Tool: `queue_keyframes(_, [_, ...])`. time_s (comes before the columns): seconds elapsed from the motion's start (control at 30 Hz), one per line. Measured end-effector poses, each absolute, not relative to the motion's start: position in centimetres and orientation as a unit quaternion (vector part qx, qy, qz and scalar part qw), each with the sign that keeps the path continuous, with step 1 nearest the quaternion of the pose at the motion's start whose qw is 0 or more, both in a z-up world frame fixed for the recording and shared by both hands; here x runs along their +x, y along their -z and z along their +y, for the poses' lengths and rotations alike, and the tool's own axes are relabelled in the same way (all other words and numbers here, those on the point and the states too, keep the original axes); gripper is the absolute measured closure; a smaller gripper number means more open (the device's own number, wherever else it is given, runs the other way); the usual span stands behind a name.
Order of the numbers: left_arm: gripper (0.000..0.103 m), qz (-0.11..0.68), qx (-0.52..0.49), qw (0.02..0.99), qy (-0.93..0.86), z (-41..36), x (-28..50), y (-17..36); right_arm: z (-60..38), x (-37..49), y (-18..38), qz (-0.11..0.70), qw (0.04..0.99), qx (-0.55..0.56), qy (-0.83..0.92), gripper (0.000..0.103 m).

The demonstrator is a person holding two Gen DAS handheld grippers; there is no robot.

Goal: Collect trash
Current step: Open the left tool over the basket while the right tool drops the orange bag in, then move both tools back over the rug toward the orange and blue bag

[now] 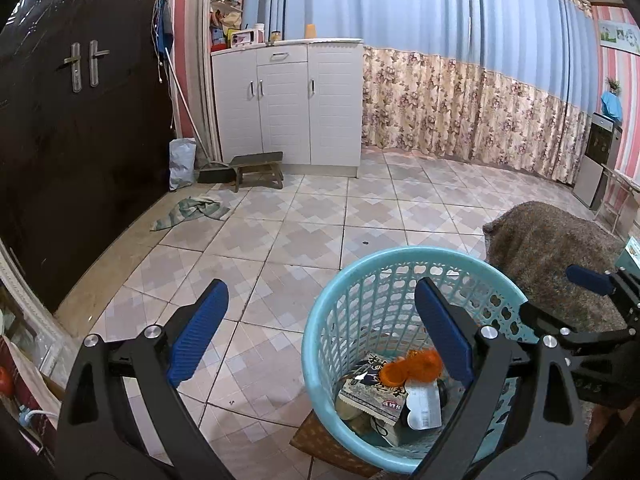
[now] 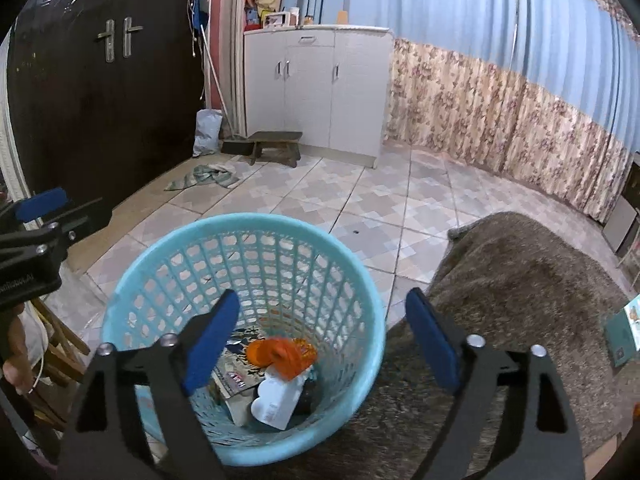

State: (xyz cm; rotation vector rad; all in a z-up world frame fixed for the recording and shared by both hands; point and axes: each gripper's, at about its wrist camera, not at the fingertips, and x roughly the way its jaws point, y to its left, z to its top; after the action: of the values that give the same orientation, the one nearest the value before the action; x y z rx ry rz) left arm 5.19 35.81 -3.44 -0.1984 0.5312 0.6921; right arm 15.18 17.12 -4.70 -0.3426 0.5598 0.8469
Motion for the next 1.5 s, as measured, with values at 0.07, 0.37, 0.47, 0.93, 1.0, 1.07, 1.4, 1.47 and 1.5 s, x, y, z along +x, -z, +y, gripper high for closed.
queue_keyframes(0.07, [0.012, 0.255, -0.098, 0.902, -0.335, 36.0, 5.3, 3.3, 16.7, 15.4, 4.2, 0.263, 0.862, -0.163, -0.402, 0.015])
queue_keyframes(0.37, [0.009, 0.245, -0.103, 0.899, -0.350, 34.3, 4.5, 2.4, 12.0, 15.5, 2.3, 0.235, 0.877, -0.164, -0.386, 0.013])
queue_keyframes(0.47, [0.007, 0.242, -0.093, 0.900, -0.351, 33.2, 4.2, 1.8, 9.2, 15.7, 1.8, 0.233, 0.884, -0.156, -0.376, 0.013])
queue_keyframes(0.93, [0.006, 0.250, -0.081, 0.909, -0.322, 24.7, 3.0, 1.4, -6.0, 18.9, 0.0, 0.223, 0.927, -0.119, -0.276, 0.007])
queue_keyframes(1.0, [0.006, 0.255, -0.086, 0.910, -0.315, 23.3, 3.3, 1.6, -8.0, 19.3, 0.3, 0.225, 0.931, -0.123, -0.258, 0.007])
queue_keyframes(1.07, [0.006, 0.260, -0.084, 0.911, -0.309, 22.6, 3.7, 1.6, -10.2, 20.0, 0.4, 0.230, 0.935, -0.122, -0.240, 0.007])
queue_keyframes(1.4, [0.006, 0.268, -0.087, 0.919, -0.277, 18.0, 6.3, 1.7, -18.9, 21.9, 2.4, 0.251, 0.943, -0.128, -0.176, 0.007])
queue_keyframes(1.47, [0.006, 0.269, -0.086, 0.921, -0.270, 17.2, 7.1, 1.5, -20.2, 22.2, 2.6, 0.253, 0.945, -0.127, -0.166, 0.007])
queue_keyframes(1.5, [0.006, 0.269, -0.086, 0.921, -0.267, 16.8, 7.5, 1.4, -20.8, 22.2, 2.7, 0.253, 0.945, -0.127, -0.163, 0.007])
